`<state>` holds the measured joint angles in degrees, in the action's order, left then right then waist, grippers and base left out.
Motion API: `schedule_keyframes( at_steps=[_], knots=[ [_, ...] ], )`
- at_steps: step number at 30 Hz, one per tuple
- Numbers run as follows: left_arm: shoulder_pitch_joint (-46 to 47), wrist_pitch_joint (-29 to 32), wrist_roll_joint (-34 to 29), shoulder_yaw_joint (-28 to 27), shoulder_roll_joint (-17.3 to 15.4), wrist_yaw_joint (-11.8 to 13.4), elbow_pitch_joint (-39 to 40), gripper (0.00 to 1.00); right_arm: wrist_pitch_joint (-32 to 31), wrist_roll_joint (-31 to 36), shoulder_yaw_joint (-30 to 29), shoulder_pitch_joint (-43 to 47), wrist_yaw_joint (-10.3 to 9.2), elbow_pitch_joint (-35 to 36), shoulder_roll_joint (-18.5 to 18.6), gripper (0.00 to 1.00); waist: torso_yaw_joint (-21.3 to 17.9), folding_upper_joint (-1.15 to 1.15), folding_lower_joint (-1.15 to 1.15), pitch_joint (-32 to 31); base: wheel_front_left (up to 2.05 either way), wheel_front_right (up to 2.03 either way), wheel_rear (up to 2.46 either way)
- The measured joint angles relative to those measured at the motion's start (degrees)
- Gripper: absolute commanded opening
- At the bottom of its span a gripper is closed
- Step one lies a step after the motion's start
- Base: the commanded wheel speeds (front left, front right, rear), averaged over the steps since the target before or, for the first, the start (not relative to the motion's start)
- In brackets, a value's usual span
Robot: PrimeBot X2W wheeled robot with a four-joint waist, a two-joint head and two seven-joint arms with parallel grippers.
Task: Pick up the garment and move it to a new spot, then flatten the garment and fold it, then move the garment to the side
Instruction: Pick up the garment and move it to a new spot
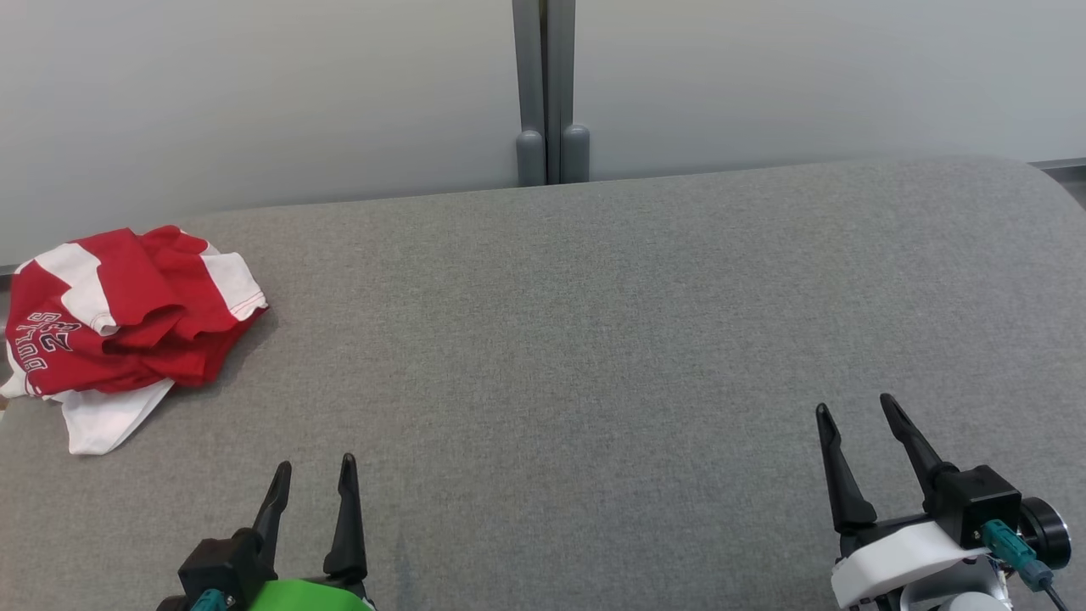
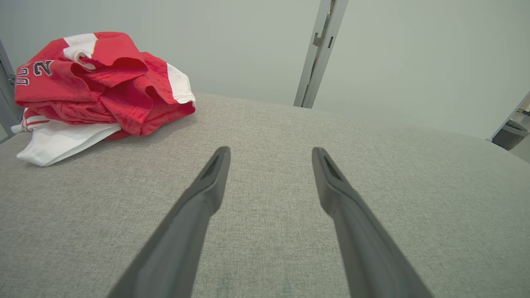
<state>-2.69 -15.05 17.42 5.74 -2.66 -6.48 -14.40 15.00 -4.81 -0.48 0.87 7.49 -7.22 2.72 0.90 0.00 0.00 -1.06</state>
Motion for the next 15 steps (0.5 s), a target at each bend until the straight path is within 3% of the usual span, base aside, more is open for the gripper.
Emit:
schedule_keyframes(
  at_steps=[15],
  knots=[
    [0.14,-0.08,-0.16,0.07,-0.01,0.04,0.19,1.0,0.01,0.27,-0.67,0.53,0.0,0.15,0.04,1.0,2.23,0.0,0.0,0.13,0.0,0.0,0.0]
  ],
)
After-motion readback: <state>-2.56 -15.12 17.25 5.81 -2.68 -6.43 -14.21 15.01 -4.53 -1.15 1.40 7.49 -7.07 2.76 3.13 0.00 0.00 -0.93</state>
